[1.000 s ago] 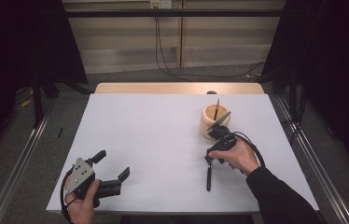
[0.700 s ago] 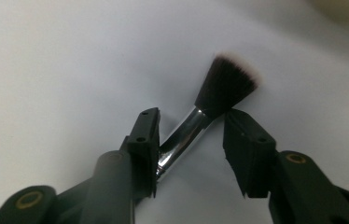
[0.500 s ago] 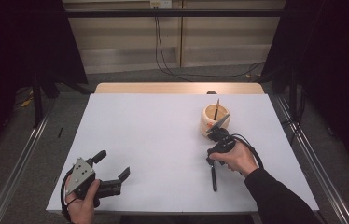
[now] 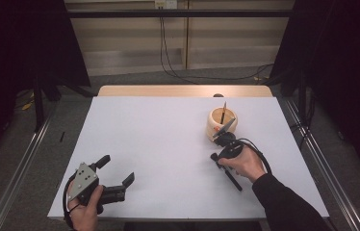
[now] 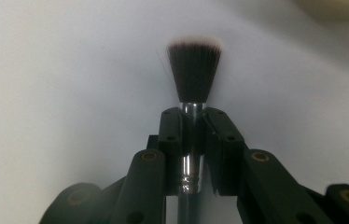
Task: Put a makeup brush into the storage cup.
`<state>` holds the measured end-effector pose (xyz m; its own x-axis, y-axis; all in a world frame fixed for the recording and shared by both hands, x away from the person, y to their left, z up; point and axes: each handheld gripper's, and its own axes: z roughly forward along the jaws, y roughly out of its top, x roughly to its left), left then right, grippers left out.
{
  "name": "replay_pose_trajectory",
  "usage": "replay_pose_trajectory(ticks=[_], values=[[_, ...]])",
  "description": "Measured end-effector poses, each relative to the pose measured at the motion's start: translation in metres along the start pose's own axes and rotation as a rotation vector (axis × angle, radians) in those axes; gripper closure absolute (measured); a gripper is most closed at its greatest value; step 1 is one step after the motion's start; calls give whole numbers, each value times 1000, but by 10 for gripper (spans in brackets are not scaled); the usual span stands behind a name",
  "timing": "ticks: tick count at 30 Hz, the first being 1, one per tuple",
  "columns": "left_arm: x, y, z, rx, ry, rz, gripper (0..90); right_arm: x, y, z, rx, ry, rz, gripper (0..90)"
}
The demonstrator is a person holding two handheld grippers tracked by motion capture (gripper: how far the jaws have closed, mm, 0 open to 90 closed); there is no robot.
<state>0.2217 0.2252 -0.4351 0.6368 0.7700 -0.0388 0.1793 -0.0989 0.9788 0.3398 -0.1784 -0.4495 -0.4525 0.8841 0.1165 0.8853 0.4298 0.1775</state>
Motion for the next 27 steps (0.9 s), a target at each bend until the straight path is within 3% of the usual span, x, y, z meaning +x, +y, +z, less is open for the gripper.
replay_pose_trajectory(ticks=[10, 14, 27], values=[[0, 0, 0, 2, 0, 0, 14, 2, -1, 0, -7, -3, -38, 779], [1, 0, -1, 4, 6, 6, 14, 0, -1, -1, -7, 10, -25, 780], [1, 0, -1, 4, 4, 2, 15, -1, -2, -2, -14, 20, -46, 780]])
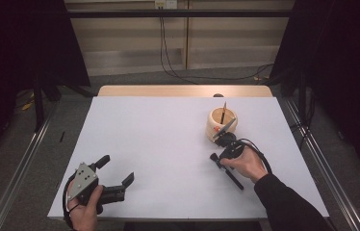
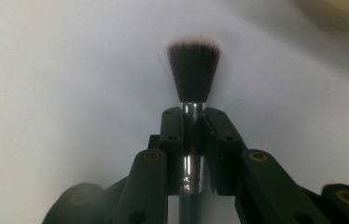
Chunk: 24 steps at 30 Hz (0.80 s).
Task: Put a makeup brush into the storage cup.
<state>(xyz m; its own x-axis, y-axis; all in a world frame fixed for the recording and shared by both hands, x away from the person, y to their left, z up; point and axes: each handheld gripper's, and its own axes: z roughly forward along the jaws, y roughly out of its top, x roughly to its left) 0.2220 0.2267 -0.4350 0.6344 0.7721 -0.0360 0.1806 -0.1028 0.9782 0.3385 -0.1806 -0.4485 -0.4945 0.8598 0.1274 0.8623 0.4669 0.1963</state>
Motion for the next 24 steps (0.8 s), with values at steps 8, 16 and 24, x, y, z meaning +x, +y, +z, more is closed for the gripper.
replay_pose_trajectory(ticks=[8, 16, 24], values=[[0, 0, 0, -5, 4, -7, 11, -1, -2, -4, -19, 13, -16, 780], [0, 0, 0, 1, 4, 2, 11, -5, -6, -11, -53, 28, 11, 780], [0, 0, 0, 2, 4, 7, 12, -6, -13, -21, -120, 73, -46, 779]])
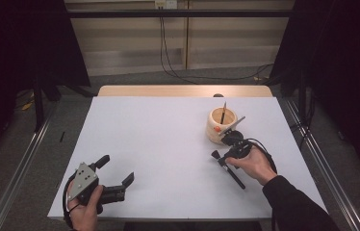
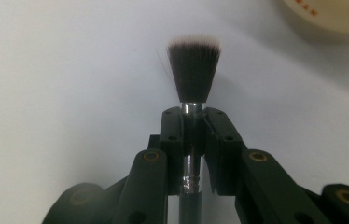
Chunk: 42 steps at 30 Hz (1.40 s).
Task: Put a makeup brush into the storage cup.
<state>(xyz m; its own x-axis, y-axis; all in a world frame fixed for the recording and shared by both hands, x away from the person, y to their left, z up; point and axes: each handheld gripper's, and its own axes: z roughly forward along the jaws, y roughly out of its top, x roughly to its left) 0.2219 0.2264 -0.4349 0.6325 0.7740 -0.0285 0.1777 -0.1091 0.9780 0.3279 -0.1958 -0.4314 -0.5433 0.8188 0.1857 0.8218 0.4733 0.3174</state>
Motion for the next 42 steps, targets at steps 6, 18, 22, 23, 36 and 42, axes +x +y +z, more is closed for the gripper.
replay_pose_trajectory(ticks=[6, 18, 22, 23, 36, 42], values=[[1, 0, 0, -1, 1, -5, 12, 3, -3, -10, -71, 24, -5, 779], [1, 0, 0, -2, 2, -6, 14, 3, -10, -19, -184, 51, -4, 779], [0, 0, -1, 0, 2, -11, 14, 3, -13, -24, -222, 55, -9, 779], [1, 0, 0, 3, 0, -3, 14, 4, -14, -24, -234, 60, -18, 779], [0, 0, 0, 2, 2, -8, 14, 4, -25, -34, -368, 93, -39, 779], [0, 0, 0, 2, -1, -3, 14, 5, -31, -35, -444, 109, -52, 779]])
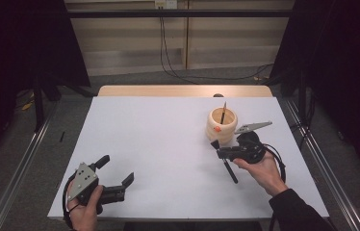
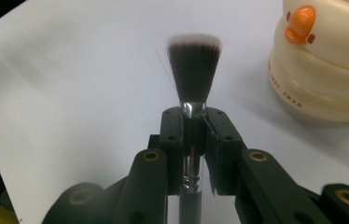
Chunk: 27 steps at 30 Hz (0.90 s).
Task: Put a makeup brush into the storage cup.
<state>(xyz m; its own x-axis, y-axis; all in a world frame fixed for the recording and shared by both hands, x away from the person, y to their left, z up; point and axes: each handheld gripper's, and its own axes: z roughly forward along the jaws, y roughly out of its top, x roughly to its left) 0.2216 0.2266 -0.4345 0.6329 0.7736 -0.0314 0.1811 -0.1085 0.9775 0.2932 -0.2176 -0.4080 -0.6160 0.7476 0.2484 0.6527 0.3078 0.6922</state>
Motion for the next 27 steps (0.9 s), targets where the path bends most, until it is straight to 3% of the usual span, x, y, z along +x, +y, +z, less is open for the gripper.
replay_pose_trajectory(ticks=[5, 21, 27], values=[[0, 0, 0, 1, 2, 0, 14, 1, -4, -1, -73, 15, -11, 779], [0, 0, 0, 1, -1, -1, 14, 5, -6, -14, -200, 34, -47, 779], [0, 0, 0, 0, 0, 1, 14, 5, -7, -23, -277, 38, -54, 779]])
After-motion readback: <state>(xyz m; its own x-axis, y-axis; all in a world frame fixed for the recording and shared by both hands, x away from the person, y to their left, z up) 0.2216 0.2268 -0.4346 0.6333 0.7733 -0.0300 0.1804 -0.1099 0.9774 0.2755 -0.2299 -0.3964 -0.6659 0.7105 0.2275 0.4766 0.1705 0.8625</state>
